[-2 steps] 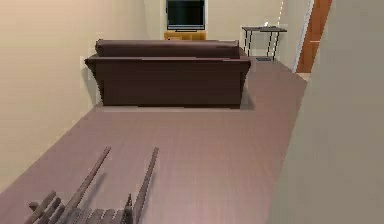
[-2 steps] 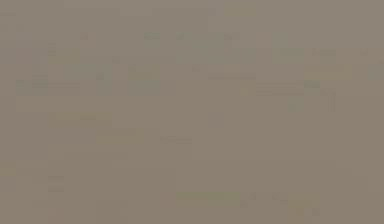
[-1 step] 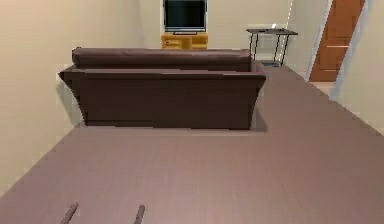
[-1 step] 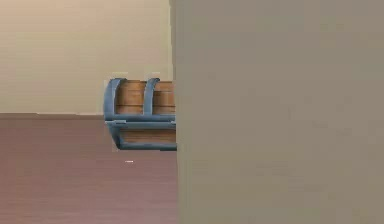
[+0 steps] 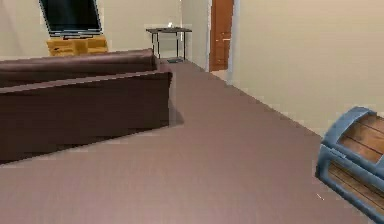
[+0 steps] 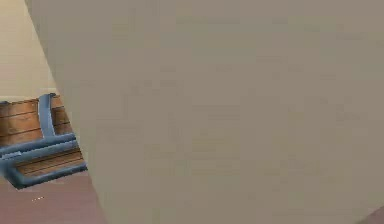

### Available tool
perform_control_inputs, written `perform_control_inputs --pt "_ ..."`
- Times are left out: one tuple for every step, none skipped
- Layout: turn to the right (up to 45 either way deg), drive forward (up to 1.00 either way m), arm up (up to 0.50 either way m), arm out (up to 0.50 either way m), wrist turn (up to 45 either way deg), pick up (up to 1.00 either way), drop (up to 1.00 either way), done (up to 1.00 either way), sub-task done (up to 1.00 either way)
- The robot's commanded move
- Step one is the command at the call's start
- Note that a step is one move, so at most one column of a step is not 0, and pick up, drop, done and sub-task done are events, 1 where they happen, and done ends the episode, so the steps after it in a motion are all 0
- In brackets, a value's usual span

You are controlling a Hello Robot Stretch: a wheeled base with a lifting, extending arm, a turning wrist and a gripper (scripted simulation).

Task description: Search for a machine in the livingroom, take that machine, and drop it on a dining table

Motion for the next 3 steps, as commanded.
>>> perform_control_inputs --pt "0.0 1.00 0.00 0.00 0.0 0.00 0.00 0.00 0.00" --pt "0.0 1.00 0.00 0.00 0.0 0.00 0.00 0.00 0.00" --pt "9.0 0.00 0.00 0.00 0.0 0.00 0.00 0.00 0.00"
